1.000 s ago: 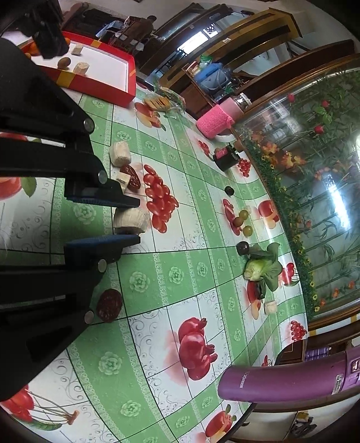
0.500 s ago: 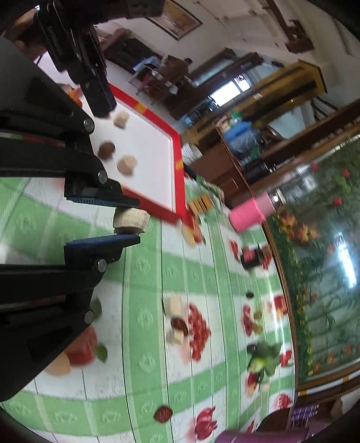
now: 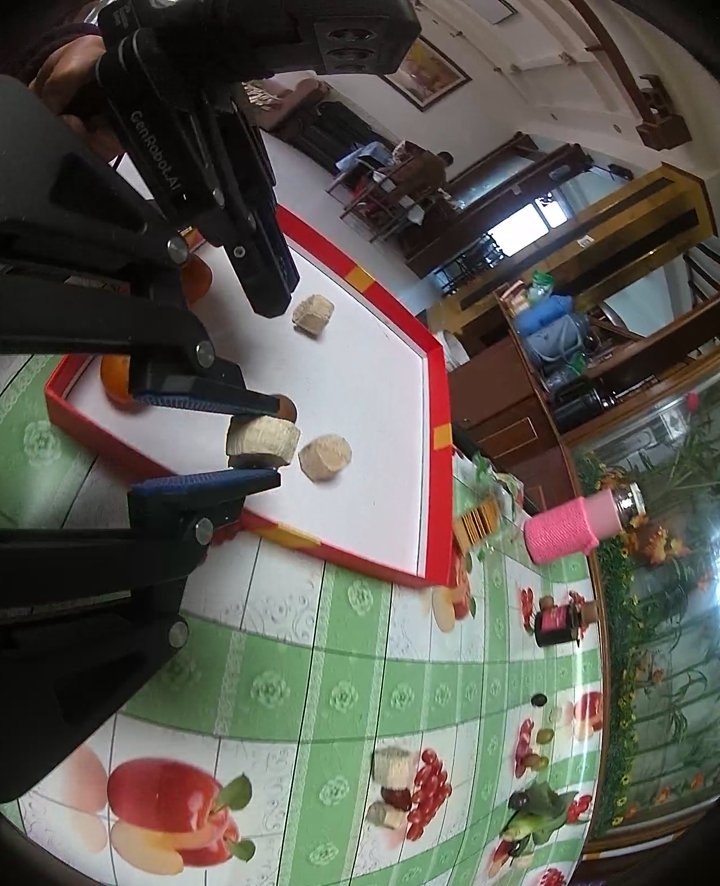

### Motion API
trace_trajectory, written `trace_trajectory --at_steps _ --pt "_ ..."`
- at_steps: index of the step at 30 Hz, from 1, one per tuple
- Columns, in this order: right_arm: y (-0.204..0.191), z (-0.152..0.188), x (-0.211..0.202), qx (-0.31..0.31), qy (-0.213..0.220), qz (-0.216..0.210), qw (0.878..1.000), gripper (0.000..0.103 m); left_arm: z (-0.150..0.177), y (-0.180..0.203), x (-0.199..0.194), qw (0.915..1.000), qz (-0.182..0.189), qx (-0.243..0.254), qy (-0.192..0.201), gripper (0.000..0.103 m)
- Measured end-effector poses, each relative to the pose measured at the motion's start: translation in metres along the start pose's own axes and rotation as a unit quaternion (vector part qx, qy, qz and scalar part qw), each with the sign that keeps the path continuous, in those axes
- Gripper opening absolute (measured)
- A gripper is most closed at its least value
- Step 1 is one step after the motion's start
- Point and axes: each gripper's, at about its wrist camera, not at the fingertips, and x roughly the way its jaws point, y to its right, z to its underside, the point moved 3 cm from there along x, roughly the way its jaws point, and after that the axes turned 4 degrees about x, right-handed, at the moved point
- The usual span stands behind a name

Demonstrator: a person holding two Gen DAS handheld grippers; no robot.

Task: Organize fruits
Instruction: 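Carry the beige cube and the dark date over the white tray, then open the right tool to drop the cube while the left tool releases the date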

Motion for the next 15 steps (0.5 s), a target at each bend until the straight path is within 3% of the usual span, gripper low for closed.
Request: trace_trajectory --at_steps 15 --pt "-0.016 0.019 0.033 -0.027 -0.053 0.024 0.998 0.022 0.009 -0.016 0.02 0.9995 -0.012 0.006 -0.029 0.018"
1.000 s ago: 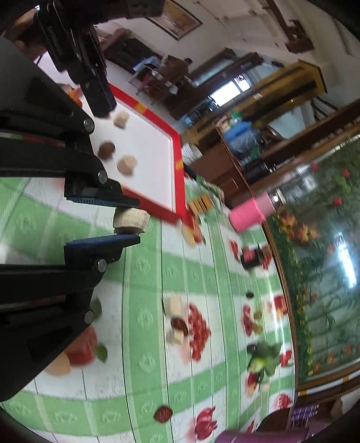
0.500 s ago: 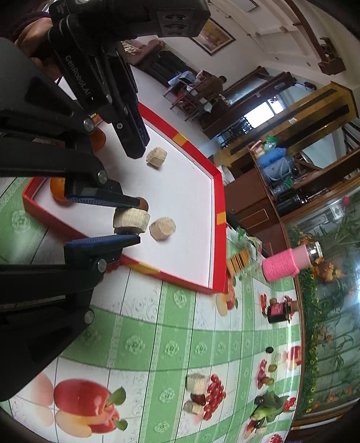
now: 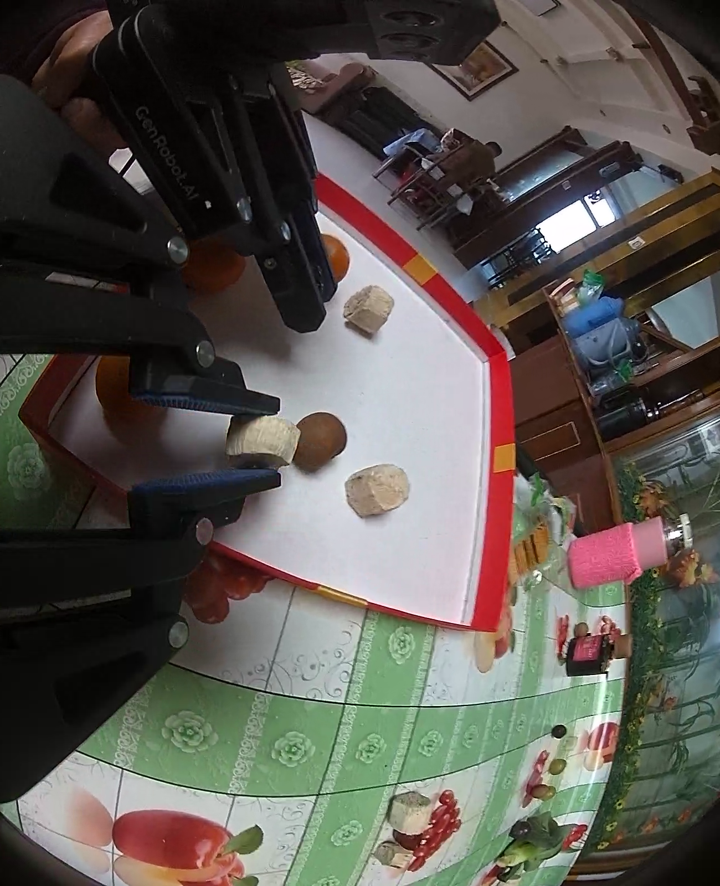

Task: Organize fruits
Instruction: 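Open the right tool to drop the cube while the left tool releases the date, then move both open tools back over the remaining cubes and dates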

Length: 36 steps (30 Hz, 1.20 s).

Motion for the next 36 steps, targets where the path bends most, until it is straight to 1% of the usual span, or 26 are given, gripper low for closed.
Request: trace_trajectory --at_steps 1,7,9,11,13,15,16,17,18,19,20,21,22,26,31,36 --pt "0.001 0.001 0.003 0.001 -0.007 -0.001 1.0 0.021 0.0 0.0 0.0 1.0 -0.002 0.0 0.0 0.018" --pt "-0.001 0.001 0.004 -0.005 -0.012 0.009 1.0 0.022 0.002 -0.004 0.0 0.9998 -0.017 -0.006 -0.003 0.019" --pt "-0.001 0.0 0.004 -0.003 -0.012 0.009 1.0 0.022 0.002 -0.005 0.001 0.9997 -0.021 -0.009 -0.005 0.022" --pt "0.001 0.0 0.004 0.003 -0.015 0.005 1.0 0.023 0.002 -0.007 0.0 0.9995 -0.028 -0.014 -0.006 0.035" --pt "0.003 -0.001 0.002 0.011 -0.014 -0.003 1.0 0.023 0.002 -0.009 -0.002 0.9992 -0.034 -0.018 -0.004 0.042" --pt "0.005 -0.001 -0.001 0.015 -0.01 -0.007 1.0 0.025 0.001 -0.01 -0.005 0.9991 -0.039 -0.02 0.0 0.046" --pt "0.006 -0.002 -0.003 0.016 -0.006 -0.008 1.0 0.026 0.0 -0.01 -0.007 0.9989 -0.043 -0.02 0.002 0.051" --pt "0.007 -0.003 -0.007 0.017 0.0 -0.01 1.0 0.028 -0.001 -0.009 -0.008 0.9987 -0.046 -0.02 0.006 0.059" --pt "0.008 -0.004 -0.011 0.019 0.006 -0.013 1.0 0.031 -0.001 -0.009 -0.01 0.9986 -0.049 -0.019 0.01 0.062" --pt "0.01 -0.005 -0.014 0.021 0.011 -0.016 1.0 0.034 -0.002 -0.007 -0.013 0.9983 -0.054 -0.017 0.015 0.069" --pt "0.013 -0.006 -0.018 0.025 0.017 -0.019 0.999 0.039 -0.003 -0.005 -0.015 0.9981 -0.056 -0.016 0.019 0.075" --pt "0.017 -0.007 -0.023 0.03 0.025 -0.019 0.999 0.043 -0.004 -0.002 -0.017 0.998 -0.058 -0.013 0.023 0.076" --pt "0.021 -0.008 -0.028 0.036 0.033 -0.019 0.999 0.043 -0.005 -0.001 -0.017 0.998 -0.058 -0.011 0.025 0.078" --pt "0.04 -0.011 -0.041 0.055 0.05 -0.011 0.997 0.044 -0.007 0.012 -0.018 0.9982 -0.053 0.005 0.028 0.08" --pt "0.068 -0.01 -0.055 0.081 0.062 -0.001 0.995 0.045 -0.005 0.032 -0.019 0.9981 -0.045 0.034 0.025 0.081" --pt "0.106 -0.003 -0.077 0.115 0.083 0.016 0.99 0.045 -0.005 0.049 -0.018 0.9974 -0.04 0.057 0.021 0.082"
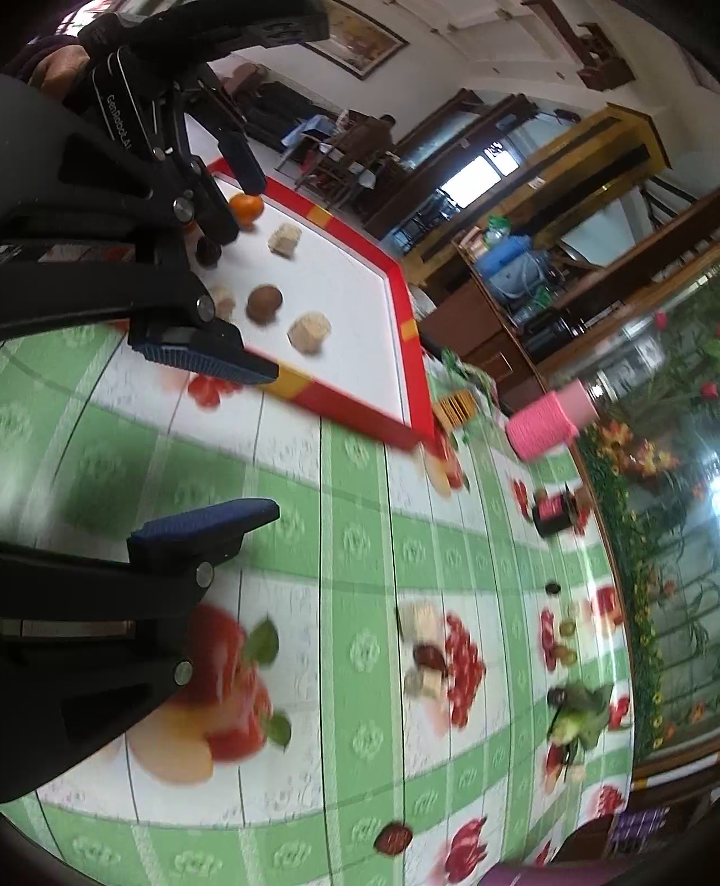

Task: Organize fruits
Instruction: 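Move both open tools back over the remaining cubes and dates, then grasp a small beige cube with the right tool while the left tool grasps another cube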

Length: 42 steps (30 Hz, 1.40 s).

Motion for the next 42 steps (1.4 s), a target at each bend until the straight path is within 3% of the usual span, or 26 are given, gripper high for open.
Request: trace_trajectory --at_steps 9,29,33,42 --pt "0.063 -0.004 -0.033 0.066 0.031 0.027 0.997 0.045 0.002 0.024 0.002 0.9996 0.006 0.023 -0.013 0.082" --pt "0.135 -0.011 -0.076 0.134 0.069 0.05 0.987 0.045 0.001 0.072 0.006 0.9963 0.017 0.08 -0.026 0.082" --pt "0.129 -0.028 -0.063 0.115 0.056 0.07 0.989 0.045 -0.002 0.08 0.006 0.9958 0.021 0.085 -0.027 0.082" --pt "0.103 -0.069 0.012 0.022 0.002 0.148 0.989 0.046 -0.005 0.069 0.0 0.9971 0.018 0.072 -0.019 0.082"
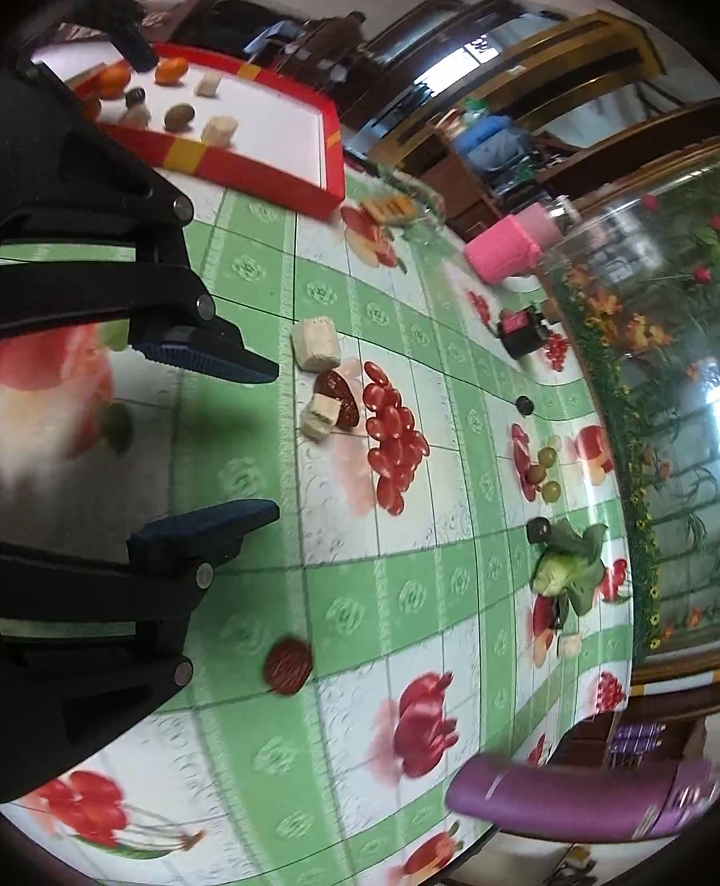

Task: Organize fruits
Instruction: 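Grasp a small beige cube with the right tool while the left tool grasps another cube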

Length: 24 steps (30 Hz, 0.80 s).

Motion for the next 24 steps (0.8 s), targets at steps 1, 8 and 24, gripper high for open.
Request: trace_trajectory --at_steps 1,8,24 --pt "-0.003 -0.002 0.006 -0.003 -0.005 -0.001 1.0 0.046 0.0 -0.002 0.0 1.0 -0.001 -0.003 0.0 0.082" --pt "-0.011 -0.012 0.028 -0.014 -0.002 0.014 1.0 0.045 -0.003 -0.009 0.001 0.9999 0.009 -0.014 0.0 0.082" --pt "0.017 -0.02 0.028 0.007 0.003 -0.006 1.0 0.023 -0.033 0.017 0.018 0.9997 0.014 0.016 -0.013 0.082"
